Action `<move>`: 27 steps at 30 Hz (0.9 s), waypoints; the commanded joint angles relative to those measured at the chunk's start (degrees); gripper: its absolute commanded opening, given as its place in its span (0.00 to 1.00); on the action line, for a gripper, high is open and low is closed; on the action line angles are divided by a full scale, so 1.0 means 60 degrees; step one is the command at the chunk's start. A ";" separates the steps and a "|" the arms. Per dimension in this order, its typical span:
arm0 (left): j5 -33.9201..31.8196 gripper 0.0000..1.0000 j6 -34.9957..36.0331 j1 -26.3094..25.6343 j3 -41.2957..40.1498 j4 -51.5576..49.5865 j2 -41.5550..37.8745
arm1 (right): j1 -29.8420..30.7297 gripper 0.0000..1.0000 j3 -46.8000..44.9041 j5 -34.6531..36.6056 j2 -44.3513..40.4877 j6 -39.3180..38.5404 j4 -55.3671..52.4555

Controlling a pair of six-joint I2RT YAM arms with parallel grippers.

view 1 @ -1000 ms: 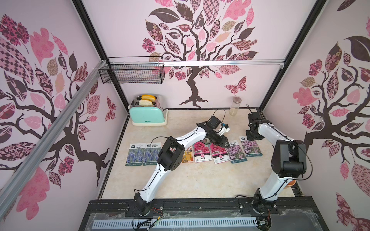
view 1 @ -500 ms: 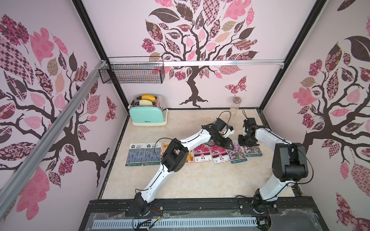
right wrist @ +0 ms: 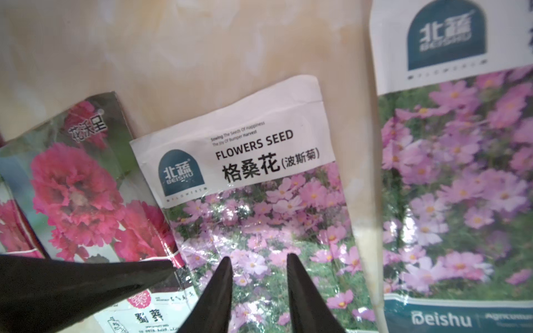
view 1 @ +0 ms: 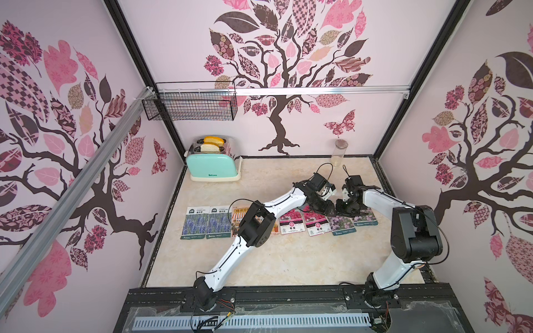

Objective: Arrange the seed packets in a row
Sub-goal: Adjust the seed packet at the center of the board.

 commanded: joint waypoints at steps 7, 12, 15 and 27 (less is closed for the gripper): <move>-0.0188 0.44 0.0188 -0.0006 0.0552 -0.0291 0.0490 | 0.0071 0.35 0.0055 0.0010 0.0745 0.0215 0.0185; -0.0245 0.44 0.0233 0.0015 0.1131 -0.0629 0.0821 | 0.0072 0.35 0.0302 0.0341 0.1164 0.0184 0.0273; -0.0275 0.44 0.0247 0.0039 0.1078 -0.0536 0.0759 | 0.0071 0.34 0.0587 0.0323 0.1462 0.0150 0.0192; -0.0373 0.45 0.0175 0.0347 0.1285 -0.0538 0.0873 | 0.0075 0.34 0.0267 0.0206 0.1064 0.0287 0.0244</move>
